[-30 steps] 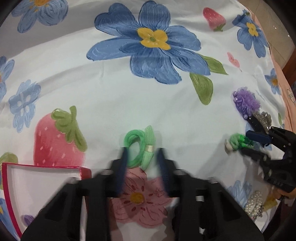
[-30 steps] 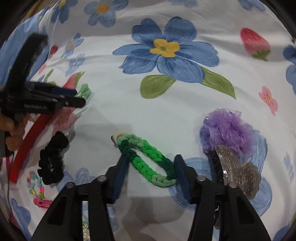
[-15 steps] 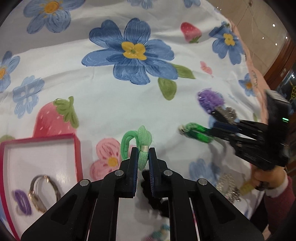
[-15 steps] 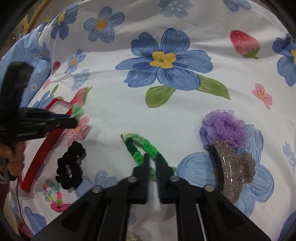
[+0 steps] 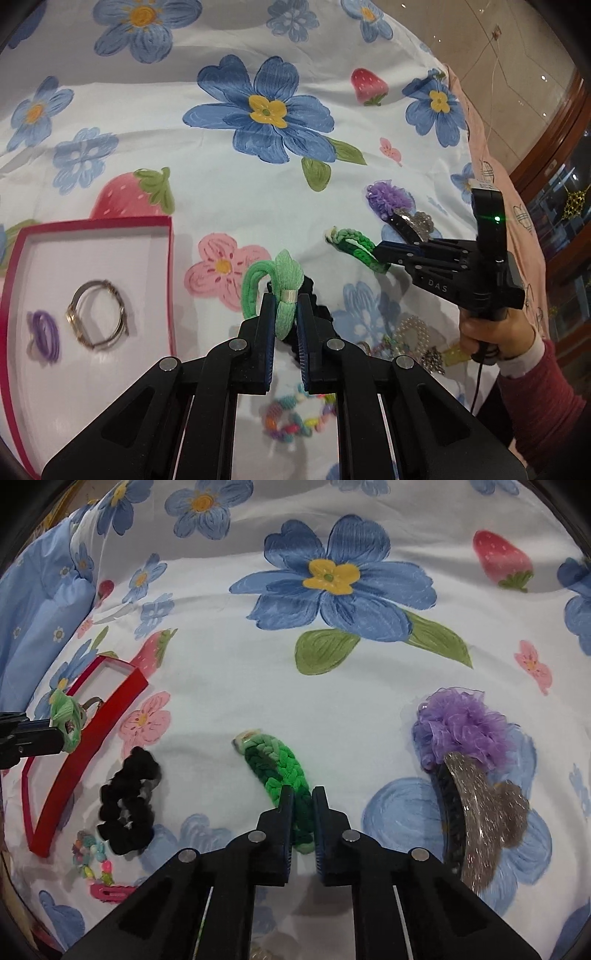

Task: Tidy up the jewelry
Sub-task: 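Carry the green hair tie and braided bracelet into the red tray while both tools release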

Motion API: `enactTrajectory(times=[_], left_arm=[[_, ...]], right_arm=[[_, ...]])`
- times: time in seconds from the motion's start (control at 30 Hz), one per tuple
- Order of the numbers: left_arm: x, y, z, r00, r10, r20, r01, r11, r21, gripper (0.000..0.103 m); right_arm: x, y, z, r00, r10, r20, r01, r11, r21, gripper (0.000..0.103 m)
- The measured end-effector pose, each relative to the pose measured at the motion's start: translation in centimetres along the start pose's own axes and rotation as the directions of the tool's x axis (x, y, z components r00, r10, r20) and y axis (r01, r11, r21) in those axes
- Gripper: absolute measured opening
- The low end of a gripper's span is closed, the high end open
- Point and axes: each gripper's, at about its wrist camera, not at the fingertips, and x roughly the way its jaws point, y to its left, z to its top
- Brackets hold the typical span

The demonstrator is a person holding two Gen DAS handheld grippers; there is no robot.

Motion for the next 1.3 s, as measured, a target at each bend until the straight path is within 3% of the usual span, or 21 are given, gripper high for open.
enactTrajectory(times=[0.3, 0.7, 1.3], left_arm=[[-4.3, 1.4, -3.1, 0.999, 0.011, 0.05, -0.008, 0.998, -0.059, 0.009], [-8.5, 5.0, -8.1, 0.992, 0.097, 0.083, -0.082, 0.983, -0.166, 0.009], [-10.6, 11.4, -11.4, 0.983, 0.162, 0.091, -0.127, 0.945, -0.302, 0.01]], right_arm=[[-4.3, 3.1, -2.0, 0.994, 0.092, 0.064, -0.097, 0.992, 0.075, 0.007], [-6.3, 10.6, -4.5, 0.948, 0.266, 0.177, -0.294, 0.943, 0.156, 0.006], [-3.9, 19.2, -2.8, 0.909, 0.388, 0.153, -0.403, 0.911, 0.086, 0.006]])
